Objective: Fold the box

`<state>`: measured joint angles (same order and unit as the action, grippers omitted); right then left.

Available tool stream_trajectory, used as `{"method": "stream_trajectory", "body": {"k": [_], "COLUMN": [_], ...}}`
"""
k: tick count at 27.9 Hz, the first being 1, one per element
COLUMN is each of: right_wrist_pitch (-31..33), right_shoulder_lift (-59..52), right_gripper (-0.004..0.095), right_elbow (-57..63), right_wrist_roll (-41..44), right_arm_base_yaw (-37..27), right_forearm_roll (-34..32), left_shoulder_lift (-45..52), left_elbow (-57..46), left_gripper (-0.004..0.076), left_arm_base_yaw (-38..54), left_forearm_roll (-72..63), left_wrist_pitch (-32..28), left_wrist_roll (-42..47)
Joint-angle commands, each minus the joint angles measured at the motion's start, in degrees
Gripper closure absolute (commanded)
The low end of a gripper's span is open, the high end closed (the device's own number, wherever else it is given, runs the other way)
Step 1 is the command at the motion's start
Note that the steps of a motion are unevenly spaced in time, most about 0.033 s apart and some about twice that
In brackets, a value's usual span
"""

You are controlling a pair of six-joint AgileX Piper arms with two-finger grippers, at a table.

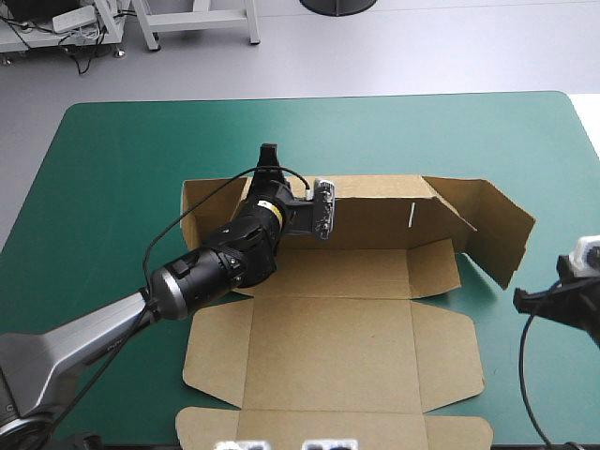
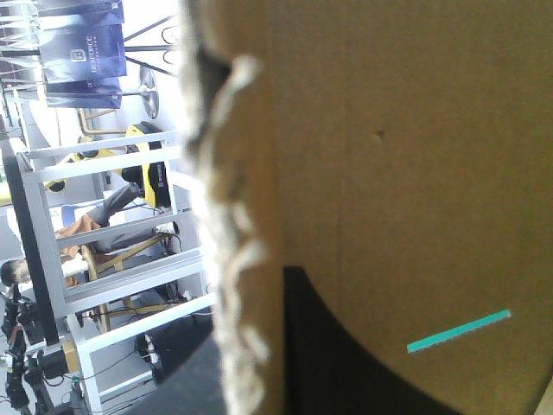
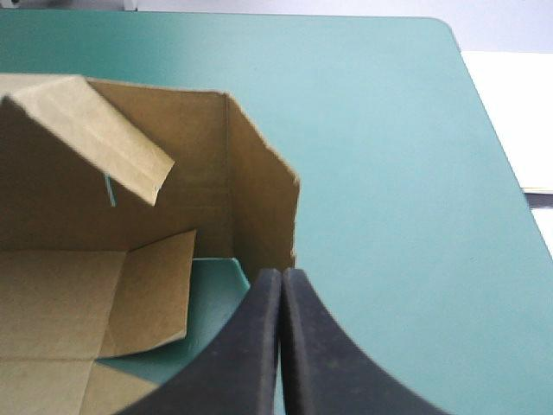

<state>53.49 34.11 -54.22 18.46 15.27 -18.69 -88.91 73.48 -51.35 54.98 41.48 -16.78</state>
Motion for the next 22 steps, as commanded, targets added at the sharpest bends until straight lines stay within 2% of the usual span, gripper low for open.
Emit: {"method": "stream_trajectory", "body": {"k": [1,8,12,15,16,18,19,22], "right_wrist_pitch": [-1.88,2.11,2.67,1.54,1.18,0.65,0.34,-2.15], "right_shoulder_lift": [7.63,22.48,29.68,34.53,36.10,38.67,40.14,43.00], "right_gripper": [0.0921,0.0926,0.0926,0.0926,0.0926,0.0926,0.0926,0.0926], "right_elbow": [-8.56,-23.42,-29.11,-31.97,-32.69,-33.66,-33.80,-33.80], "right_wrist_roll": [0.40,0.40,-3.16,-8.75,-11.52,-18.90,-22.43,-31.72], "right_arm_base_yaw": [-0.47,-0.76,-5.56,-13.04,-16.48,-23.10,-27.40,-35.44], "right_forearm_roll": [-6.53,-17.37,-15.26,-6.18,-1.32,9.52,17.13,35.41], "left_shoulder_lift": [2.19,2.19,2.19,2.19,2.19,2.19,2.19,2.19], "left_elbow": [1.25,1.25,1.25,1.25,1.25,1.25,1.25,1.25], "left_gripper": [0.0734,0.0734,0.0734,0.0734,0.0734,0.0734,0.0734,0.0734], "left_arm_base_yaw": [-1.15,-1.15,-1.15,-1.15,-1.15,-1.15,-1.15,-1.15], "left_forearm_roll": [2.83,2.83,2.83,2.83,2.83,2.83,2.83,2.83], "left_wrist_pitch": [-1.26,0.41,0.87,0.87,0.87,0.87,0.87,0.87], "left_wrist_roll": [2.74,4.01,4.01,4.01,4.01,4.01,4.01,4.01]}}
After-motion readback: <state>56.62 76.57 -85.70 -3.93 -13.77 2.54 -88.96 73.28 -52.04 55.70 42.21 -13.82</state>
